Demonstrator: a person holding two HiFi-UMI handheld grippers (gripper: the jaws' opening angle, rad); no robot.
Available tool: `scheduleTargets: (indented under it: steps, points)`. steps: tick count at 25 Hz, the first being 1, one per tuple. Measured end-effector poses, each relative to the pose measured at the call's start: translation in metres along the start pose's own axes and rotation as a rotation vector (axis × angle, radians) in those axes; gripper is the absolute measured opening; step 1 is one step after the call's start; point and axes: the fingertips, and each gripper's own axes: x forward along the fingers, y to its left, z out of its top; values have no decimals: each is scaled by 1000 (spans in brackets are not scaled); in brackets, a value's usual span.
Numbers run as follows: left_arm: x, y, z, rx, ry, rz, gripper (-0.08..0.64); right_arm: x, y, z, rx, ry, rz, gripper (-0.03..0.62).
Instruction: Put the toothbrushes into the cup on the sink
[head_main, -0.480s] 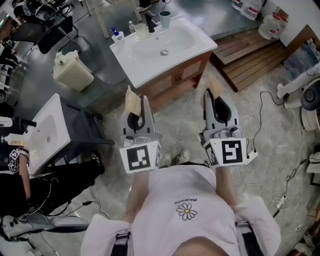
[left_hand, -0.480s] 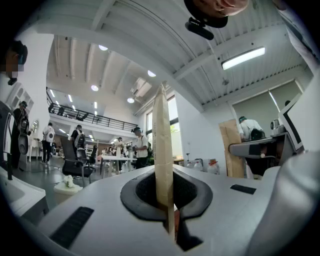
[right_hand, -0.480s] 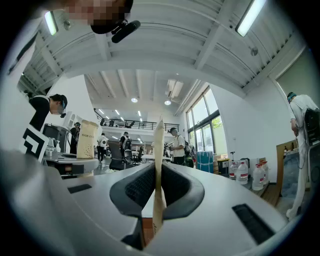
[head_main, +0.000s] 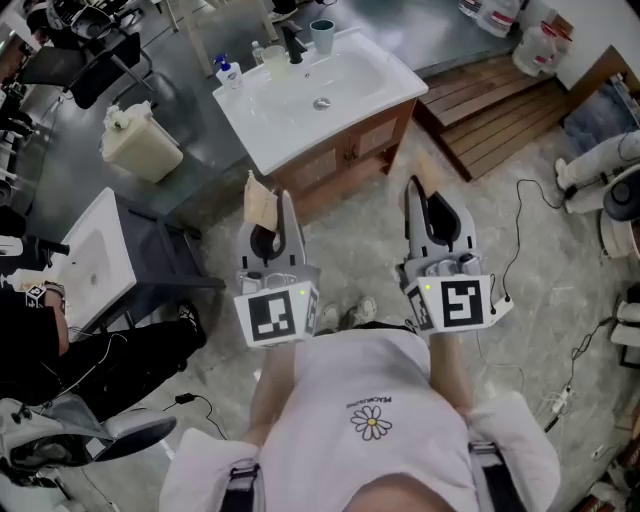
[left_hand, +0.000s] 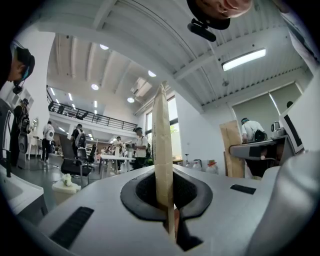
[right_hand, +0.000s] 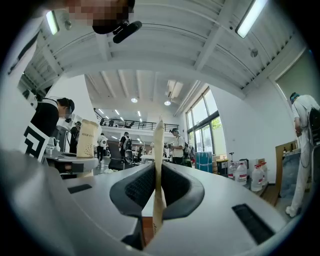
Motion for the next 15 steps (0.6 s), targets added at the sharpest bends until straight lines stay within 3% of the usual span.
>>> scheduleTargets:
  steps: [15]
  points:
    - [10,-39,-6,0,-25,4,14,-13,-37,-19,41,-3,15,26]
